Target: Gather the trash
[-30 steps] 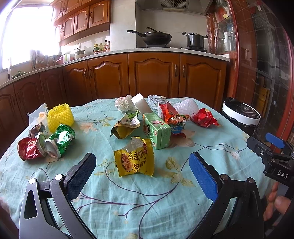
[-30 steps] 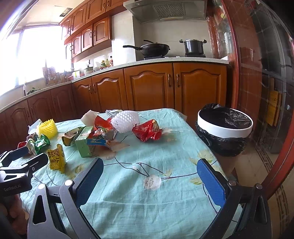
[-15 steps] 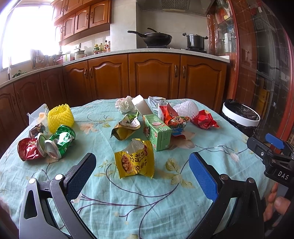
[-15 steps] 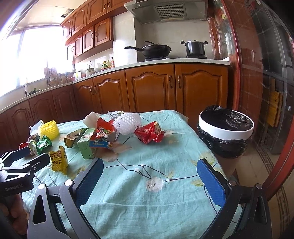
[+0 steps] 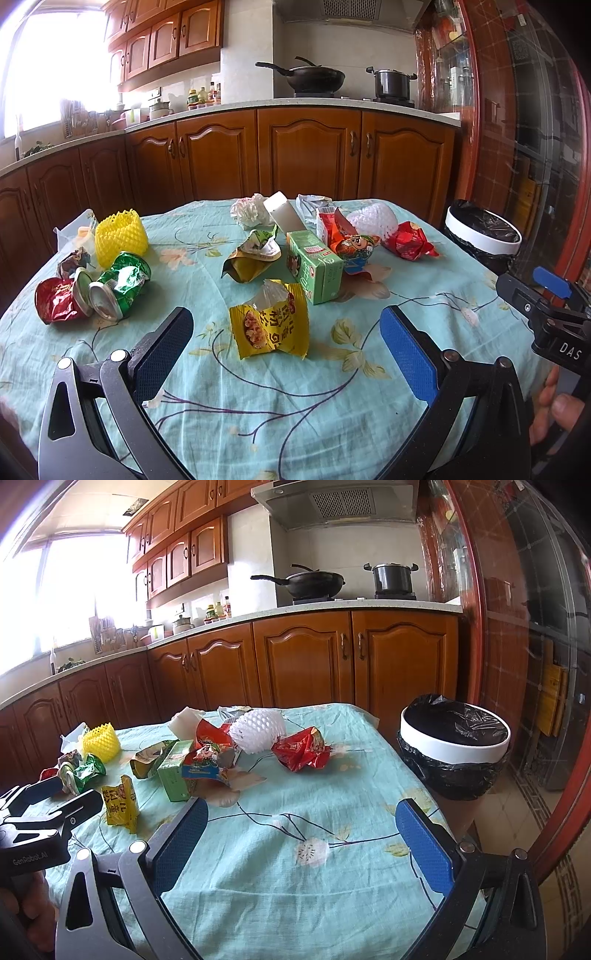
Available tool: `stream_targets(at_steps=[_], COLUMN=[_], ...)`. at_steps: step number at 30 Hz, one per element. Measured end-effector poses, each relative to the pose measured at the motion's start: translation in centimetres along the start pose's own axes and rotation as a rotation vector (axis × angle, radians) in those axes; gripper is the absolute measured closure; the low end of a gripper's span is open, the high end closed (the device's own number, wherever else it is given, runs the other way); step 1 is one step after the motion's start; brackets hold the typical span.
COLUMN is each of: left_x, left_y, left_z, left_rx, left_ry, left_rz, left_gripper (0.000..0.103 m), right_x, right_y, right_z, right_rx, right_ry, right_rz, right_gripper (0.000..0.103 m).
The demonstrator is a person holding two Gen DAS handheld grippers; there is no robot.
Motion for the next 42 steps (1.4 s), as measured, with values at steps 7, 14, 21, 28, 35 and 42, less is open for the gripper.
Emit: stream_targets(at_steps=[7, 14, 21, 28, 35, 42], left_x=[0.1, 0.0, -0.1, 0.0, 0.4, 0.9], left_y=[0.2, -0.2, -0.8, -1.7, -2.0, -1.7], left_z=[0.1, 0.3, 0.8, 1.5, 2.7, 4.6], left_rx=[-0.002, -0.008, -0.010, 0.000, 0.003, -0.018], left_ry=[-0.003, -0.011, -0.024, -0.043, -0.069, -0.129], left_rz=[-0.001, -0.011, -0.023, -0.035, -0.016, 0.026], left_gripper=[0.000, 0.000, 0.000, 0.000, 0.001, 0.012], right_x=[0.1, 0.1, 0.2, 0.5, 1.0, 2.5], right_y=[-0.1, -0.1, 0.0, -0.2, 0.1, 0.8], right_z=[0.0, 0.1, 0.6, 1.4, 3.0, 5.8], right_rx=[0.000, 0.007, 0.017, 0.032, 0.052, 0.082], right_ry=[0.000, -0.007, -0.020, -0.039, -0.090, -0.174], right_rz=[0.001, 0.007, 0.010, 0.012, 0.026, 0.072], right_gripper=[0.001, 0.001, 0.001, 0.001, 0.002, 0.017])
Point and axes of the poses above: each gripper's, at about its wrist camera, not at the fingertips, and z roughly the way its jaws point, y to its right, x to its top, the point moved 1 cm from there along z, roughly the way its jaws point, and after that the axes turned 8 degrees about z, right-handed, at the moved point
